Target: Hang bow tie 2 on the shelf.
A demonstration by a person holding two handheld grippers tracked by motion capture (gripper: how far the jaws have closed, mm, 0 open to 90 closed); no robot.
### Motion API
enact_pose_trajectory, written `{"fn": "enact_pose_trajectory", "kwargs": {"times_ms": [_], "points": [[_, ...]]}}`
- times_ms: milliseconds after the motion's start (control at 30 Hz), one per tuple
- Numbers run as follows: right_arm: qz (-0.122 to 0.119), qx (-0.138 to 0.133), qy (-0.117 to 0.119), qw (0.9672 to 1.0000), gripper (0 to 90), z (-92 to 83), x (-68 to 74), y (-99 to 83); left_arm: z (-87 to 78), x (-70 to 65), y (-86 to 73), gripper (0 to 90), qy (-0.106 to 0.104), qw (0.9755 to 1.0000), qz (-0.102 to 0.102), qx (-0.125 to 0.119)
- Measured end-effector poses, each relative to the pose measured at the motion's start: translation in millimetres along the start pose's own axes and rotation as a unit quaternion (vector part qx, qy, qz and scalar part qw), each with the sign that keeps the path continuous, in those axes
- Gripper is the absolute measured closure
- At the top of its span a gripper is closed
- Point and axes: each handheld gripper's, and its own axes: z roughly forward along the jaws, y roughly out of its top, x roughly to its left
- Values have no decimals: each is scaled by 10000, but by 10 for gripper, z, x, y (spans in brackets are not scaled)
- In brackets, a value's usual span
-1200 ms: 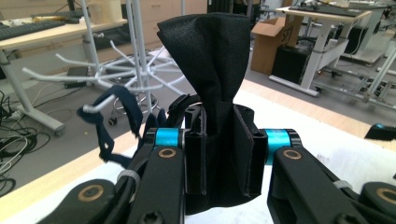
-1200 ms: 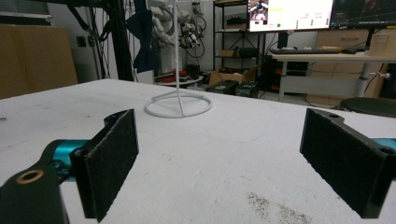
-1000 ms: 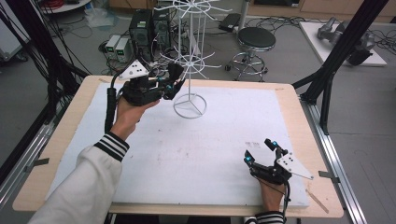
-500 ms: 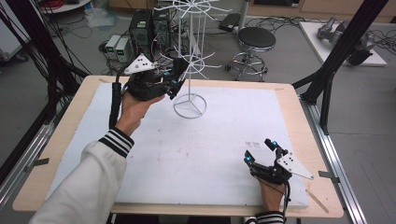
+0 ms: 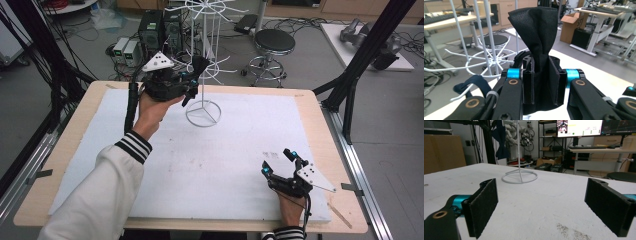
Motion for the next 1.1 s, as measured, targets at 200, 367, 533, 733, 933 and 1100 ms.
{"fn": "enact_pose_trajectory", "kwargs": {"times_ms": [200,367,533,733,933,1100], "points": [[5,-1,10,10000,110,0,-2,0,96,-12,16,756,130,9999,-28,63],[28,0,-1,10000,109,-2,0,-1,179,-15,-2,755,226,9996,-115,102],[36,-14,-2,10000,110,-2,1,-2,249,-17,-19,755,258,9993,-222,122],[46,-12,14,10000,110,-3,0,-1,311,-49,-2,755,207,9994,-241,143],[56,-9,4,10000,109,-7,2,-1,394,-58,3,755,188,9992,-293,185],[72,-25,18,10000,110,-7,0,-2,414,-105,-3,755,144,9992,-265,262]]}}
